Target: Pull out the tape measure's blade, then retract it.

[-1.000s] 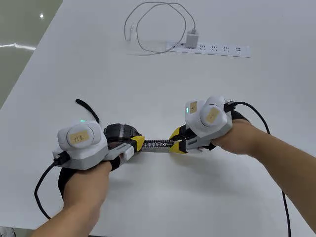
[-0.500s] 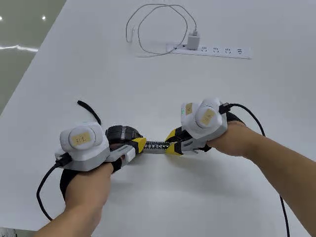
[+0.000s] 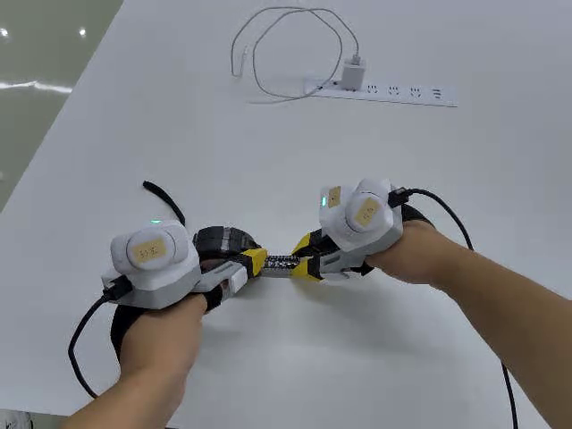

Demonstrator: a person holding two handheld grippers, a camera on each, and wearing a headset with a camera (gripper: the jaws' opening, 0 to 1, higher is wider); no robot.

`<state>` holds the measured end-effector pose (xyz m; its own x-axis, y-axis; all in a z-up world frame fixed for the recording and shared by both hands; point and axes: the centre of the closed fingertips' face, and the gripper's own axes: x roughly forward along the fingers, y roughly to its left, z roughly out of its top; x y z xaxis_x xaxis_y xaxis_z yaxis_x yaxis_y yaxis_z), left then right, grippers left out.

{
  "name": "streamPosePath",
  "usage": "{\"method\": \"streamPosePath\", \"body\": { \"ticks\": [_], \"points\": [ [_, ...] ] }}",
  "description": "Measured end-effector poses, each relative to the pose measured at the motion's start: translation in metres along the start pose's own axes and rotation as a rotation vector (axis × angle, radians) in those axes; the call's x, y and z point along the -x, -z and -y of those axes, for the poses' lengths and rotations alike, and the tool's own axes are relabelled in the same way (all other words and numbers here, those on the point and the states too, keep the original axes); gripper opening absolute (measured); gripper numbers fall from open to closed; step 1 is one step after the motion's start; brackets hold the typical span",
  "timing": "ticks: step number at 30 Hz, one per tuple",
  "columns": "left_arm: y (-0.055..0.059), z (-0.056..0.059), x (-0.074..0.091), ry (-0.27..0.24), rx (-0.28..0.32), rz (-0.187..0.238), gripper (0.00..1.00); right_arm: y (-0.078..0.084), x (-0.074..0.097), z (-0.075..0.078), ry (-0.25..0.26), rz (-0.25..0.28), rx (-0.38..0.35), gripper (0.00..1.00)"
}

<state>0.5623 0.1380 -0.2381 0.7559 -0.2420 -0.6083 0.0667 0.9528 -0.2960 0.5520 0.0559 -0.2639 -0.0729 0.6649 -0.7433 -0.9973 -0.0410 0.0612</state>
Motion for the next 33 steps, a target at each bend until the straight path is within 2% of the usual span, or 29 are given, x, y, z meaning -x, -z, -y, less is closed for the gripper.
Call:
{"method": "streamPosePath", "body": {
  "ticks": [33],
  "points": [
    [0.000,-0.001,-0.002,0.003,0.007,0.000,0.59,-0.027,-0.023,-0.002,-0.010,0.054,-0.007,0.10]
  ]
}}
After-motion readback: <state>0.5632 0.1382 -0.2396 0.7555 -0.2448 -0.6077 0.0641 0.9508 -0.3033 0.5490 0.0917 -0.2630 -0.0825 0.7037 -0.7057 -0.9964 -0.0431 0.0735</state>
